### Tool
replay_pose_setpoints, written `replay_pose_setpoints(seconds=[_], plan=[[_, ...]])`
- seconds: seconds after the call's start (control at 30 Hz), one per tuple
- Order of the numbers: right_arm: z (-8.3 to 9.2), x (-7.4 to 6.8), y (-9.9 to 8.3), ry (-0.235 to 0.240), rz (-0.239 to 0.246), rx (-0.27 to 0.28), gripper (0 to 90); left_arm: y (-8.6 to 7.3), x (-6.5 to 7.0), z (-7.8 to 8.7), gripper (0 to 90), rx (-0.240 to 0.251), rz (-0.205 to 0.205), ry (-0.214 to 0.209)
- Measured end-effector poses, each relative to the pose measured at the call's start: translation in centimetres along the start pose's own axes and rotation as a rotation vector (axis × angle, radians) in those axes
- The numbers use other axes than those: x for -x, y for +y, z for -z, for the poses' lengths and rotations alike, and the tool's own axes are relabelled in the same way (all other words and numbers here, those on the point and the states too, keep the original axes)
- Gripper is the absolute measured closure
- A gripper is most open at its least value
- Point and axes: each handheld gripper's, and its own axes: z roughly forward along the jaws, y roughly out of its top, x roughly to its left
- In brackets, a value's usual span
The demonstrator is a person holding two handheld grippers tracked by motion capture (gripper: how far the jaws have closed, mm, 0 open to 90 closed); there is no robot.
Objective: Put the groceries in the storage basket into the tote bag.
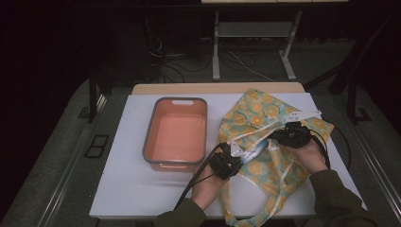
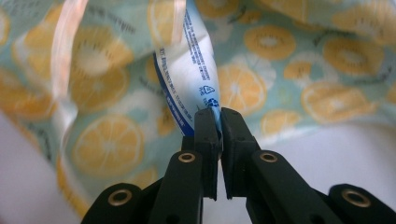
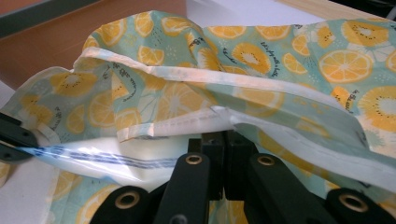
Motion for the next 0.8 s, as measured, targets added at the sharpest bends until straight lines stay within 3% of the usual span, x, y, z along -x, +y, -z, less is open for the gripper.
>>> replay_pose_setpoints(seconds=[0.2,0.53,0.63,0.7,0.8], plan=[[0.2,0.1,0.0,-0.001,-0.001,0.011,88.9,2.3,-0.4,-2.5,86.0,0.021,0.031,-0.029],[0.3,0.2,0.0,0.001,-0.001,0.018,88.9,5.6,-1.8,-6.2,86.4,0.055,0.078,-0.031],[0.3,0.3,0.0,0.003,-0.001,0.019,88.9,5.6,-2.1,-6.5,85.8,0.071,0.091,-0.041],[0.4,0.3,0.0,0.003,0.002,0.019,88.9,5.5,-2.1,-6.1,82.6,0.085,0.076,-0.035],[0.4,0.3,0.0,0.004,-0.001,0.02,88.9,5.2,-2.1,-4.8,67.6,0.105,0.07,-0.029]])
